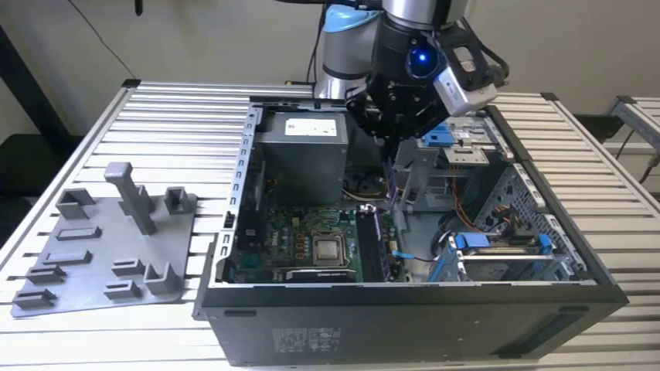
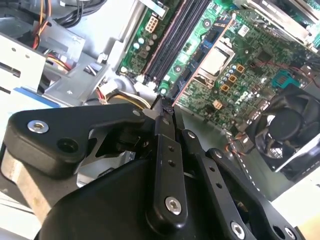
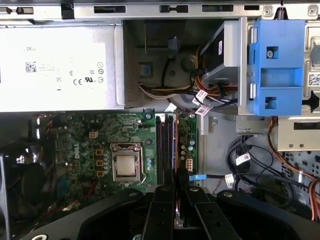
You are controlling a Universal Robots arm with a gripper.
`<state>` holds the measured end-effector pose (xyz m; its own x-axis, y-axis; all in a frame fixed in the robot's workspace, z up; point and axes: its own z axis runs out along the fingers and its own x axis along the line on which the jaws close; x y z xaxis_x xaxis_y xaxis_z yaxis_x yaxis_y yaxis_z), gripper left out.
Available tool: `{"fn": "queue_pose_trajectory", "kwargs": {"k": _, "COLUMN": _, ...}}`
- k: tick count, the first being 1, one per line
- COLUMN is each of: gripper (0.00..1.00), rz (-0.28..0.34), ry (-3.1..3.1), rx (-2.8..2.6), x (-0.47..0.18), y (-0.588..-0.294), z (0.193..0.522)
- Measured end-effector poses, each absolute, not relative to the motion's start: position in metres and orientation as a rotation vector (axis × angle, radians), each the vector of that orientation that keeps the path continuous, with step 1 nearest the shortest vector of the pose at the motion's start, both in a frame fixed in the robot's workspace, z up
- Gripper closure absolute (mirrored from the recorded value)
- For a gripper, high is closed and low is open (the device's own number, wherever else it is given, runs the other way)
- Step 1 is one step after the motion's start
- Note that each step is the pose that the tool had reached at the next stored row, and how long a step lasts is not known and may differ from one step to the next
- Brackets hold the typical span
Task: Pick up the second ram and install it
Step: 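Insert the second ram into the second slot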
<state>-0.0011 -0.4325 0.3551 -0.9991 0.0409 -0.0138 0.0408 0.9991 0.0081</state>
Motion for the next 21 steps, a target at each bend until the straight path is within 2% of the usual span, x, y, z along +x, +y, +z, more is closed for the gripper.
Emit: {"fn": "queue_pose_trajectory", "kwargs": {"k": 21, "gripper": 0.86, "rz": 0.012, "ry": 3.129, "rx": 0.037, "x": -0.002, "y": -0.434, "z": 0.317}}
